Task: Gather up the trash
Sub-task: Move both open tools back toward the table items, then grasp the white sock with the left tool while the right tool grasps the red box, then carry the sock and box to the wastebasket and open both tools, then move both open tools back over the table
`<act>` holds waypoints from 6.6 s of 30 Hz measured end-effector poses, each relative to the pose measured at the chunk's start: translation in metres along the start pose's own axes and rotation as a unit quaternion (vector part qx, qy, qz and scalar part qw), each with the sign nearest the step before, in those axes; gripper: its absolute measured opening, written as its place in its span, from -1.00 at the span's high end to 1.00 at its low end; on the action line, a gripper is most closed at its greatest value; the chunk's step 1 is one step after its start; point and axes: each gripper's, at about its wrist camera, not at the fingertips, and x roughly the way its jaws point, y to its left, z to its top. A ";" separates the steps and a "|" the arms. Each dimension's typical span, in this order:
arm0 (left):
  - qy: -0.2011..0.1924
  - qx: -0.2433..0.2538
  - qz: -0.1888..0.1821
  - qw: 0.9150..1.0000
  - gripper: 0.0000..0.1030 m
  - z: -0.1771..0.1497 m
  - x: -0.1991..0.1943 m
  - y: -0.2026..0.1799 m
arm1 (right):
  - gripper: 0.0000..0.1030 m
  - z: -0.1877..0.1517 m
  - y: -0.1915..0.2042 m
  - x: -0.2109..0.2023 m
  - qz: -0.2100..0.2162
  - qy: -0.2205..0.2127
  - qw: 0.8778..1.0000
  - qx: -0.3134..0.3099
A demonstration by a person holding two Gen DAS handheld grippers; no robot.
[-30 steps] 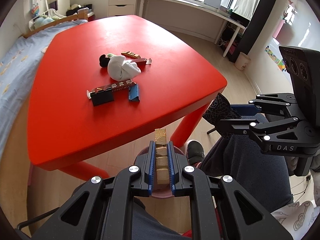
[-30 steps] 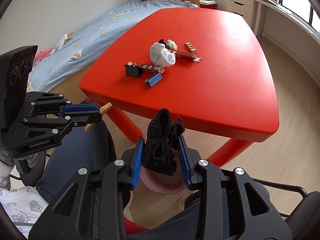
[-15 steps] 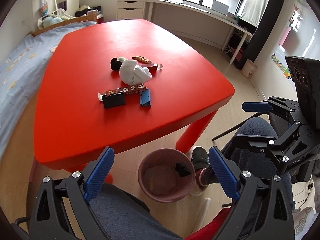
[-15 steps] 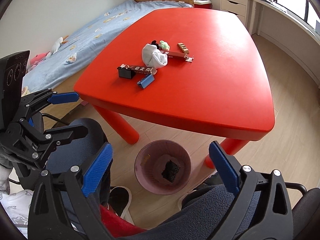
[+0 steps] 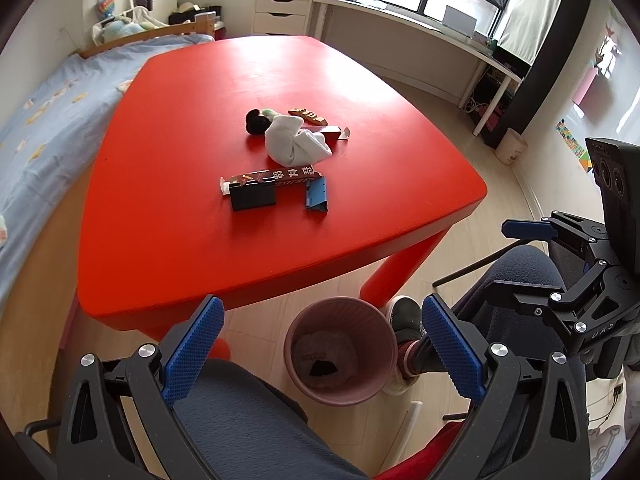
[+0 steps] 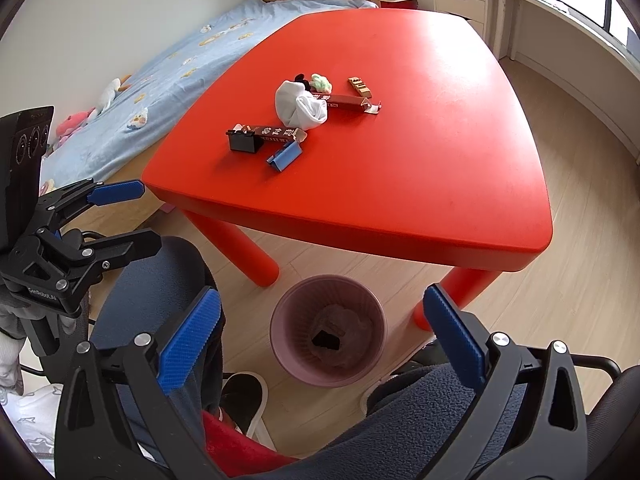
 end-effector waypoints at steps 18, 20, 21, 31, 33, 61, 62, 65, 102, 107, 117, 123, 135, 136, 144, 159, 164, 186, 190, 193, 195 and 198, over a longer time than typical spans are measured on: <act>-0.006 -0.009 -0.003 1.000 -0.85 0.008 -0.003 0.007 | -0.94 0.005 0.000 -0.001 0.004 -0.003 1.000 -0.002; -0.008 -0.011 -0.003 1.000 -0.85 0.012 -0.003 0.009 | -0.94 0.009 -0.001 -0.001 0.004 -0.004 1.000 -0.003; -0.009 -0.011 -0.003 1.000 -0.85 0.014 -0.003 0.009 | -0.94 0.011 -0.001 -0.001 0.004 -0.005 1.000 -0.005; -0.030 -0.001 0.007 1.000 -0.85 0.053 -0.005 0.020 | -0.94 0.053 -0.008 -0.005 -0.002 -0.021 0.999 -0.033; -0.031 0.000 0.008 0.999 -0.85 0.063 -0.003 0.023 | -0.94 0.065 -0.010 -0.003 -0.005 -0.024 0.999 -0.042; 0.050 -0.010 -0.013 0.999 -0.85 0.135 0.102 0.060 | -0.79 0.170 -0.046 0.110 -0.018 0.034 0.982 -0.184; 0.052 -0.012 -0.013 0.999 -0.85 0.134 0.105 0.061 | -0.76 0.171 -0.046 0.113 -0.014 0.036 0.982 -0.186; 0.056 -0.014 -0.014 0.998 -0.84 0.134 0.113 0.063 | -0.61 0.173 -0.045 0.121 -0.003 0.037 0.980 -0.194; 0.012 0.006 -0.026 1.000 0.48 0.128 0.063 0.054 | 0.65 0.161 -0.017 0.074 0.011 -0.004 0.984 -0.180; -0.002 0.018 -0.021 1.000 0.48 0.123 0.039 0.043 | 0.65 0.151 -0.015 0.048 0.007 -0.017 0.988 -0.151; -0.030 0.041 -0.010 0.999 0.48 0.096 -0.004 0.024 | 0.65 0.109 -0.007 -0.007 0.003 -0.053 0.992 -0.114; -0.041 0.050 -0.003 0.998 0.48 0.073 -0.021 0.014 | 0.65 0.079 0.002 -0.027 -0.006 -0.064 0.993 -0.102; -0.034 0.045 -0.017 0.998 0.48 0.026 -0.033 0.001 | 0.65 0.025 0.014 -0.038 -0.004 -0.051 0.996 -0.078; -0.031 0.046 -0.019 0.998 0.48 0.023 -0.032 -0.001 | 0.65 0.021 0.014 -0.038 -0.001 -0.048 0.996 -0.076; -0.006 0.045 -0.027 0.999 0.48 0.002 -0.020 -0.007 | 0.65 -0.001 0.018 -0.034 0.004 -0.029 0.997 -0.069; 0.000 0.051 -0.033 0.998 0.47 -0.008 -0.017 -0.015 | 0.65 -0.012 0.021 -0.030 0.009 -0.021 0.998 -0.067; 0.002 0.050 -0.036 0.998 0.47 -0.009 -0.017 -0.015 | 0.65 -0.012 0.022 -0.029 0.012 -0.020 0.998 -0.066; -0.015 0.011 -0.016 1.000 -0.85 -0.008 -0.019 0.004 | -0.94 -0.014 0.008 -0.023 -0.002 -0.024 0.999 -0.030; -0.015 0.011 -0.016 1.000 -0.85 -0.008 -0.018 0.004 | -0.94 -0.013 0.007 -0.023 -0.002 -0.023 0.999 -0.028; -0.014 0.009 -0.017 1.000 -0.85 -0.008 -0.019 0.004 | -0.94 -0.013 0.006 -0.023 -0.001 -0.023 0.999 -0.027; -0.014 0.008 -0.017 1.000 -0.85 -0.008 -0.018 0.004 | -0.94 -0.013 0.006 -0.023 0.001 -0.023 0.999 -0.026; -0.014 0.007 -0.018 1.000 -0.85 -0.008 -0.018 0.005 | -0.95 -0.013 0.006 -0.022 0.002 -0.022 0.999 -0.026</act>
